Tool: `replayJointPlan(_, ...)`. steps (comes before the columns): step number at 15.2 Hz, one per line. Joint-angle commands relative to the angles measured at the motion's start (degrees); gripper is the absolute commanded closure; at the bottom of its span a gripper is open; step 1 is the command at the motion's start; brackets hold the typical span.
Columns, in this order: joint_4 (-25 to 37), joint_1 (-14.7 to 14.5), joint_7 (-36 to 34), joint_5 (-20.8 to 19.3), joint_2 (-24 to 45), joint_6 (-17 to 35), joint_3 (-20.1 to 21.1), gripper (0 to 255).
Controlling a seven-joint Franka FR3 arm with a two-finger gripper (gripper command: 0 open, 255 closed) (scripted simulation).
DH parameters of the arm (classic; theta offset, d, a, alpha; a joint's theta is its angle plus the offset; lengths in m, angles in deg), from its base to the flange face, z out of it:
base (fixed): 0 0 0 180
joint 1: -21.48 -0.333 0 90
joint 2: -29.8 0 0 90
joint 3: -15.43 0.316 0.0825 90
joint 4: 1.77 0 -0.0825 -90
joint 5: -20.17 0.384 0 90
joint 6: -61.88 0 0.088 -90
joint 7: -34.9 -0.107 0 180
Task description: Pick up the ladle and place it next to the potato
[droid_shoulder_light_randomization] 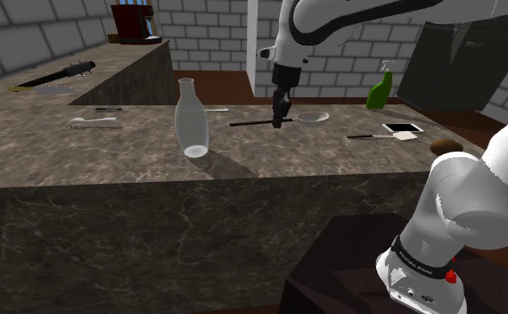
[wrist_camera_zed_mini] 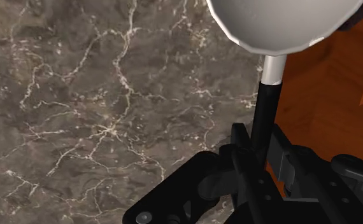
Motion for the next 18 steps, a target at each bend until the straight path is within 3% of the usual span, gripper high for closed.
replayJointPlan(1, -3.7, 1.0, 1.2, -1.0, -4.1, -0.5, -0.8, 255)
replayJointPlan(10, -15.1, 6.6, 7.5, -6.7, -19.8, -5.2, -5.5, 255)
replayJointPlan(18, -20.6, 13.1, 14.9, -13.4, -31.7, -12.0, -11.2, 255)
